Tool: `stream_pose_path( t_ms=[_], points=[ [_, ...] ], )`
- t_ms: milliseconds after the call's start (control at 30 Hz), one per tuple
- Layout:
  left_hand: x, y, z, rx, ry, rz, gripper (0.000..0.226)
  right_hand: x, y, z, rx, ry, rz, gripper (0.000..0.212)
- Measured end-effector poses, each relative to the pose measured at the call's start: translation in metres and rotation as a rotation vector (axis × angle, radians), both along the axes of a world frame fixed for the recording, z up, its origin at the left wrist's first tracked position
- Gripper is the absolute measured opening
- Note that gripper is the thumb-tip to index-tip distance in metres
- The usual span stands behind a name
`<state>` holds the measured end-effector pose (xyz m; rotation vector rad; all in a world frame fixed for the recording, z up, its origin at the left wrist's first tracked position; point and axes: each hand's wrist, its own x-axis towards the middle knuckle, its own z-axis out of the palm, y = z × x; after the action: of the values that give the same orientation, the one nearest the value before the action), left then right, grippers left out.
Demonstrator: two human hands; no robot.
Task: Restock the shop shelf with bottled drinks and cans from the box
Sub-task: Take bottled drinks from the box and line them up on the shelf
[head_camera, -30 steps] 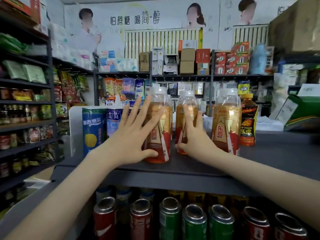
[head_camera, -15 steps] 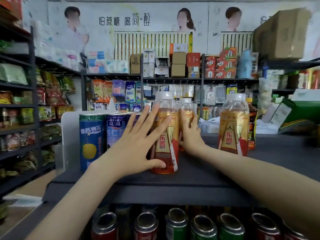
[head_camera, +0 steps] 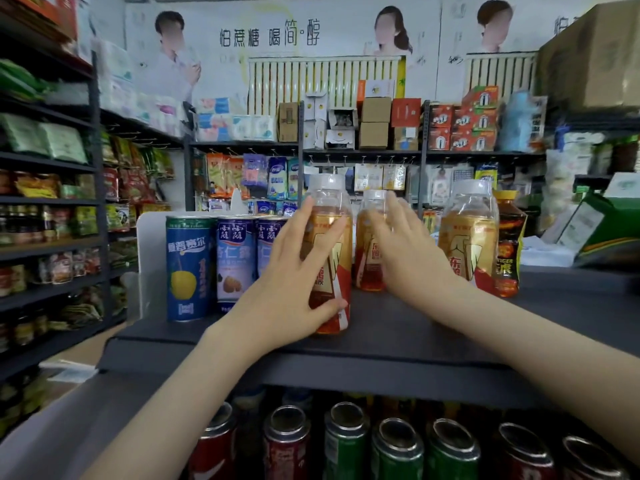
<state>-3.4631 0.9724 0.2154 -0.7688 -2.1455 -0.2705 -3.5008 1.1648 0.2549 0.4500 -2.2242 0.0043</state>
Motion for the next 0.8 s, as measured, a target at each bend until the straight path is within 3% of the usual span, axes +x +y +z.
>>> stream_pose_path(
  t_ms=[100, 233, 333, 600, 800],
  points=[
    [0.002, 0.004, -0.001, 0.022, -0.048, -0.002, 0.101, 0.027, 0.042, 0.0, -0.015, 0.278, -0.033, 0.082],
    [0.003, 0.006, 0.003, 0.023, -0.092, -0.008, 0.102, 0.04, 0.087, -0.011, -0.223, 0.023, -0.135, 0.108],
    [0.002, 0.006, 0.003, 0.018, -0.086, -0.026, 0.102, 0.035, 0.095, -0.02, -0.427, -0.239, 0.14, 0.115],
    [0.003, -0.002, 0.008, -0.026, -0.149, -0.004, 0.103, -0.023, 0.077, -0.014, -0.4, -0.458, 0.511, 0.117],
    [0.003, -0.001, 0.007, -0.012, -0.185, 0.007, 0.105, -0.05, 0.043, -0.012, -0.39, -0.541, 0.521, 0.115]
  ],
)
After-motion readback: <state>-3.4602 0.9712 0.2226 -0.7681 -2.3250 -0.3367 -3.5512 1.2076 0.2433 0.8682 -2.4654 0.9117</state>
